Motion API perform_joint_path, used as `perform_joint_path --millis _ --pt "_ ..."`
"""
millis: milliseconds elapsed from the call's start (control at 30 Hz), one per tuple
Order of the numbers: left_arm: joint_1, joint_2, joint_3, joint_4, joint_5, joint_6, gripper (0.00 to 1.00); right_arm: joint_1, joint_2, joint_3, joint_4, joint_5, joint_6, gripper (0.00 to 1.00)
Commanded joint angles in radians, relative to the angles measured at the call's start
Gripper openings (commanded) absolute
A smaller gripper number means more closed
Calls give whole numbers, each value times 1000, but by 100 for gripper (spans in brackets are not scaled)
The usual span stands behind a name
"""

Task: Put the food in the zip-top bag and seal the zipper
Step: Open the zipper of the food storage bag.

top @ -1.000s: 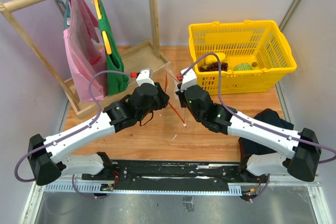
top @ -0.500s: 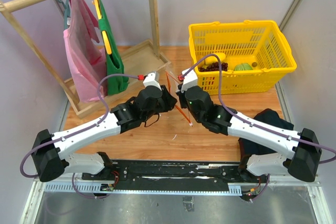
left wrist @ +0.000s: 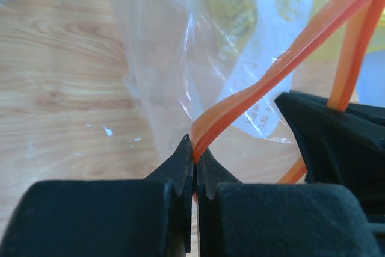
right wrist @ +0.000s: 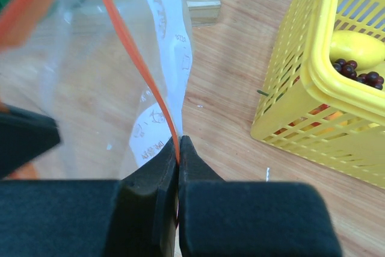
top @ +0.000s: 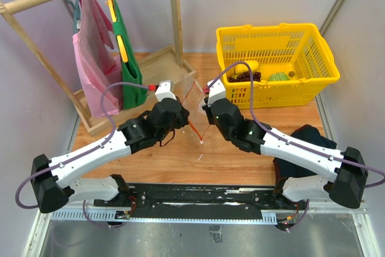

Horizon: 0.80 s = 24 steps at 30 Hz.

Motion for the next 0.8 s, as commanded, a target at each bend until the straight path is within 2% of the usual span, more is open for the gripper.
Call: perform_joint_path --millis 0,133,267,367,500,767 --pt "-8 -61 125 -191 -166 71 0 -28 -16 48 -64 25 -25 1" --pt "-7 -74 250 -395 -206 107 0 -59 -5 60 -93 -36 -5 1" --pt "-7 -36 376 -575 -173 130 0 -71 50 90 -130 -109 19 1" --pt "-6 -6 409 -645 -138 151 0 -86 88 94 -143 -165 44 1" --pt "2 12 363 -627 -114 183 0 -111 117 66 -120 -190 65 1" --pt "161 81 247 -425 169 304 0 -141 162 31 -103 -197 56 12"
